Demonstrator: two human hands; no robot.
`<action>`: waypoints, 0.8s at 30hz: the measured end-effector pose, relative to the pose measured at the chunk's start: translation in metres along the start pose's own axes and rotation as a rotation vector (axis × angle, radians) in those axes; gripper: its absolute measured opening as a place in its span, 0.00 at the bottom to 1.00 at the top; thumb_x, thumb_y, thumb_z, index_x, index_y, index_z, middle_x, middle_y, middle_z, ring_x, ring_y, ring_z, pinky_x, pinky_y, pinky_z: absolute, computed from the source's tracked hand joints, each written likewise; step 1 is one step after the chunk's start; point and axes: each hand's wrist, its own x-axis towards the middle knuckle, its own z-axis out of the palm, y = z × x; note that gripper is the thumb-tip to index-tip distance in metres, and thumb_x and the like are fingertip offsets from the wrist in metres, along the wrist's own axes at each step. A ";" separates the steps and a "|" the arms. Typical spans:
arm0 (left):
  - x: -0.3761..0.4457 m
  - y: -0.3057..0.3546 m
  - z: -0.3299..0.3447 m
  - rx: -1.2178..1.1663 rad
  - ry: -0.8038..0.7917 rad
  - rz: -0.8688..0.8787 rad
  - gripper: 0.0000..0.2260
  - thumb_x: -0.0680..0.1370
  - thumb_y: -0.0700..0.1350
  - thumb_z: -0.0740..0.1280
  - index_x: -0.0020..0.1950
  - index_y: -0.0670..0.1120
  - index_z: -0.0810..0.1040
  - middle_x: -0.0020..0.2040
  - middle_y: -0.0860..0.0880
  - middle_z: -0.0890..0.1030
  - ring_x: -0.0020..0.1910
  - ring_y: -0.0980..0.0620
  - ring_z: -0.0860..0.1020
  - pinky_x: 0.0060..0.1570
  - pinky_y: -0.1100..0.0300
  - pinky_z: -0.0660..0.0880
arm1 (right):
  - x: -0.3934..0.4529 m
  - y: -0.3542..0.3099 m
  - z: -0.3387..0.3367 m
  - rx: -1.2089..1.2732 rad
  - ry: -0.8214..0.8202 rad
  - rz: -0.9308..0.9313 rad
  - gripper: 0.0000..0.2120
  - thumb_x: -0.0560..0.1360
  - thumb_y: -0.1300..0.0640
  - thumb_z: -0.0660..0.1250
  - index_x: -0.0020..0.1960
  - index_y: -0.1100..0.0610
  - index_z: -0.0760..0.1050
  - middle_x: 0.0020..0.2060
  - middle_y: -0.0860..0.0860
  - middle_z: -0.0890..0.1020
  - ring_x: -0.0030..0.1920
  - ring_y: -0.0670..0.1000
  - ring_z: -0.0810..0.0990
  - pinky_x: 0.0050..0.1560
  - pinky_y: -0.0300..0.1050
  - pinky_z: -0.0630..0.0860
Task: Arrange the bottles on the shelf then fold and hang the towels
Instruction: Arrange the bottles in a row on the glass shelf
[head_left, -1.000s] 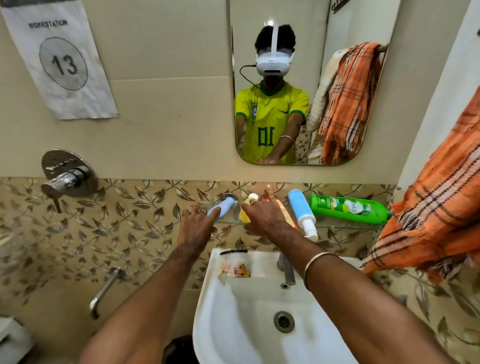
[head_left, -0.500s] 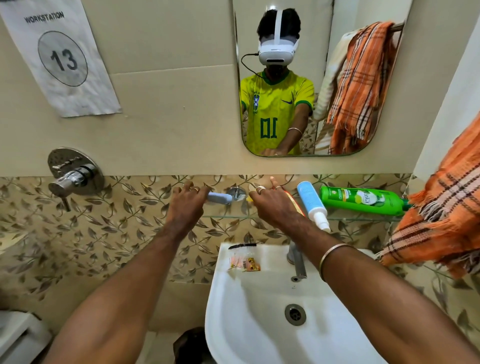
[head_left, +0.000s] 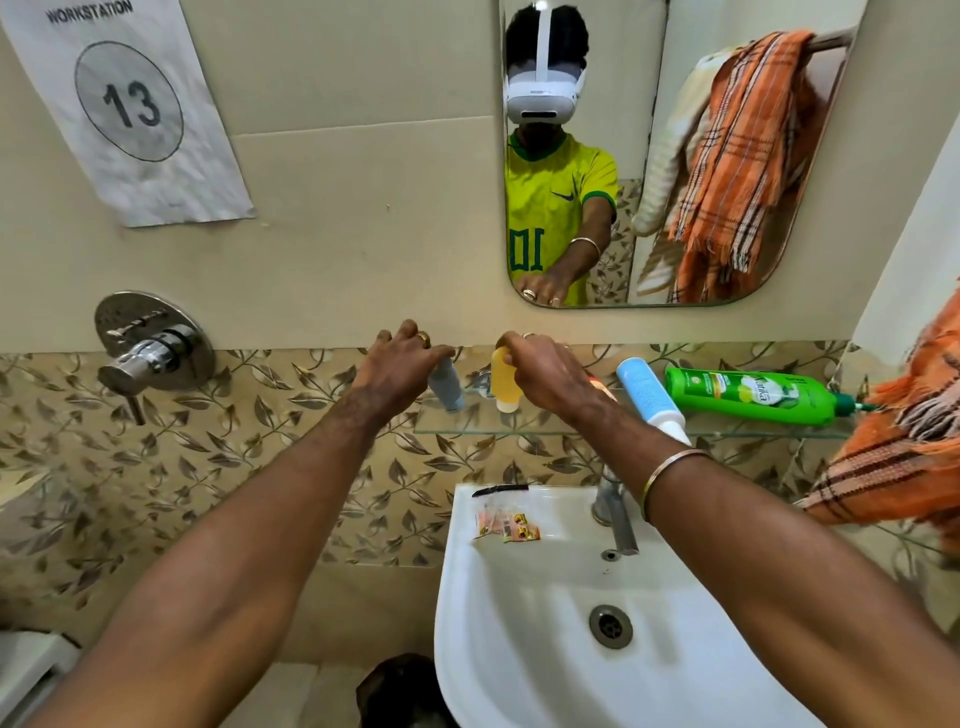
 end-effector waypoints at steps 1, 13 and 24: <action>0.002 0.000 -0.001 -0.004 -0.004 0.005 0.28 0.77 0.35 0.66 0.75 0.54 0.69 0.61 0.43 0.80 0.65 0.42 0.69 0.54 0.48 0.71 | 0.002 -0.001 0.001 0.016 -0.001 0.005 0.14 0.82 0.62 0.61 0.67 0.56 0.71 0.54 0.60 0.81 0.49 0.61 0.80 0.48 0.56 0.79; 0.014 0.004 0.000 -0.011 -0.024 0.044 0.25 0.77 0.36 0.67 0.73 0.47 0.67 0.64 0.43 0.79 0.66 0.42 0.69 0.58 0.47 0.72 | 0.017 -0.011 0.012 0.201 -0.056 0.028 0.12 0.83 0.57 0.61 0.66 0.53 0.72 0.56 0.58 0.82 0.51 0.58 0.81 0.50 0.59 0.81; 0.011 -0.003 0.008 -0.110 -0.020 0.063 0.27 0.79 0.46 0.67 0.77 0.47 0.62 0.68 0.41 0.76 0.69 0.41 0.69 0.60 0.45 0.73 | 0.011 -0.005 0.008 0.205 -0.093 0.069 0.29 0.78 0.40 0.67 0.74 0.49 0.65 0.64 0.57 0.80 0.61 0.59 0.80 0.59 0.60 0.79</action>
